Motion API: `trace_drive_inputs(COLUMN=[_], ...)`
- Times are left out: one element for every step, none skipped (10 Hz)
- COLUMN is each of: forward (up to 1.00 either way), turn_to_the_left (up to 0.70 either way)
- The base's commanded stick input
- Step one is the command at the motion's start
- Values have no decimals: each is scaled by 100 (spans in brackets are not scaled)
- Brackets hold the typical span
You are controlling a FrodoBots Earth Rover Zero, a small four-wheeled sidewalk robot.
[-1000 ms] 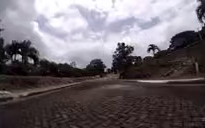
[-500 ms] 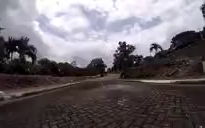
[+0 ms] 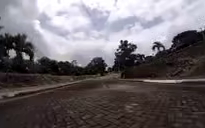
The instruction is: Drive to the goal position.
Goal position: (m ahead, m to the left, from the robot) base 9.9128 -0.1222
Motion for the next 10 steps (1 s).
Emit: trace_drive_inputs(forward=[85, 85, 85, 85, 85, 85, 85, 85, 85, 85], turn_to_the_left=[-27, -19, 0, 0, 0, 0, 0, 0, 0, 0])
